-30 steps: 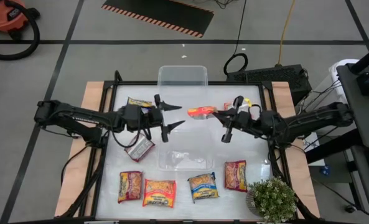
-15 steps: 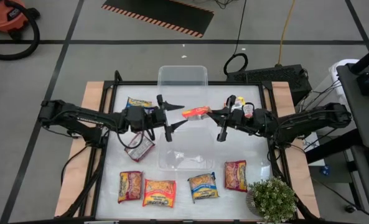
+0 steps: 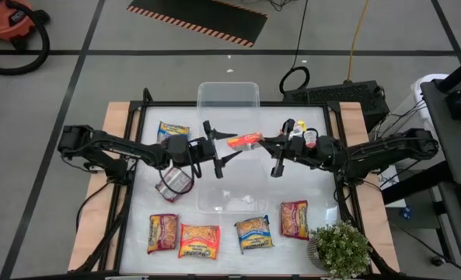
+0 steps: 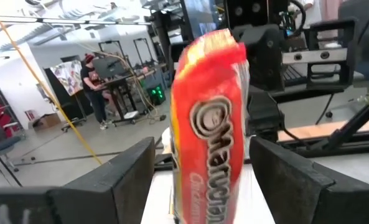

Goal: Sort Maruchan noodles
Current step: Put the middle orange noodle pack into the top transparent bin

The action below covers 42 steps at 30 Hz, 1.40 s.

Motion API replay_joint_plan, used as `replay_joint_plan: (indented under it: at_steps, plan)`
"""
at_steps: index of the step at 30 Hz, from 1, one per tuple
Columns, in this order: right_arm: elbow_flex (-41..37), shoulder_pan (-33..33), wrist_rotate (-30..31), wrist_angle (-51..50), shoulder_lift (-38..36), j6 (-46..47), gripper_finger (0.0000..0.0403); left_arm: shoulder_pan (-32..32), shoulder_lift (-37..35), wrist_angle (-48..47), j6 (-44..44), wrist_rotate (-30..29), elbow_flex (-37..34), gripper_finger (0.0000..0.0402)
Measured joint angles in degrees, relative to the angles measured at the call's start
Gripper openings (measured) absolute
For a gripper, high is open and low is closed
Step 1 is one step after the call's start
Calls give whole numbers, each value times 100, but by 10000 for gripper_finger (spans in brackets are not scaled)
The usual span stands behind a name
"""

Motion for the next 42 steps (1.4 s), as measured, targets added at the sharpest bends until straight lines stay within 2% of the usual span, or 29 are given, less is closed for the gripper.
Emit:
replay_joint_plan:
  at_steps: [11,15,23,27,33,39,42]
  plan:
    - [0,0,2,-42,4,2,0,0,0,1,108,61,0,147]
    - [0,0,14,-39,2,-81,0,2,0,-20,387,58,0,110]
    - [0,1,38,-32,2,-301,9,2,-2,-40,637,52,0,99]
    - [0,2,73,-97,-62,-296,43,2,-2,-44,742,48,0,97]
    - [0,57,541,-667,-530,-243,124,0,-35,-142,742,-20,-8,96]
    - [0,58,869,-1917,-1400,138,192,0,-229,-249,740,-69,-7,97]
    - [0,60,1259,-2637,-1781,299,211,-3,-375,-513,748,-396,-9,97]
